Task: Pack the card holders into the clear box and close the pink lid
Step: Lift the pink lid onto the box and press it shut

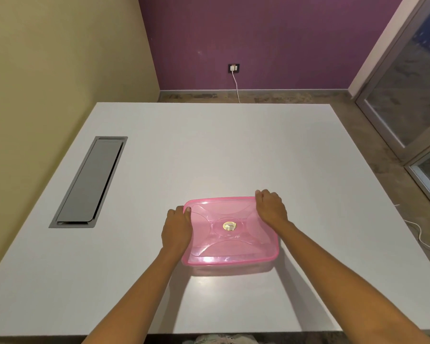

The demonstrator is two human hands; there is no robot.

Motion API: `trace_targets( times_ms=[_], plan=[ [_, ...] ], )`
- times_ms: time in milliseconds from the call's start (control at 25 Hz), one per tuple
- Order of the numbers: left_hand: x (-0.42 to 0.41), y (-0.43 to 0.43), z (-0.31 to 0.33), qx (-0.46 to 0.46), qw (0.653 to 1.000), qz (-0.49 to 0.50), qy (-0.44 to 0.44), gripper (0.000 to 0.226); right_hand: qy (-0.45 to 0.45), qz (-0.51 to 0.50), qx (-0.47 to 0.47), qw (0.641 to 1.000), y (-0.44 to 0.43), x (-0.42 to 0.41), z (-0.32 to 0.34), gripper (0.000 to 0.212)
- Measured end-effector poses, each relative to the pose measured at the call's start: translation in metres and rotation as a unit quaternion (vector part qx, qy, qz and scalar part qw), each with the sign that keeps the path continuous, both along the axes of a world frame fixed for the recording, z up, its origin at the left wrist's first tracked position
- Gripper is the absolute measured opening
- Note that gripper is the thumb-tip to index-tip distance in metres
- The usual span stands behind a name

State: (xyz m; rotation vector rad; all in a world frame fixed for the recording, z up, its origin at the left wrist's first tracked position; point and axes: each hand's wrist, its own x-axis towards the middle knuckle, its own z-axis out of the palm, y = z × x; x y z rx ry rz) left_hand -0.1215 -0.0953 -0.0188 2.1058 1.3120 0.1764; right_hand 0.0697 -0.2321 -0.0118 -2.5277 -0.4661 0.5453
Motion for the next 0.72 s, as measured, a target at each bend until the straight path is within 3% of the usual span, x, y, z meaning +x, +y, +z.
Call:
trace_targets(
  times_ms=[200,720],
  plan=[
    [-0.001,0.004,-0.004,-0.006,1.0,-0.003,-0.011,0.044,-0.019,0.012,-0.056,0.998,0.016,0.01,-0.01,0.025],
    [0.043,0.039,0.001,-0.036,0.999,-0.002,0.04,0.056,-0.134,0.056,-0.09,0.985,0.014,0.007,-0.024,0.02]
  ],
)
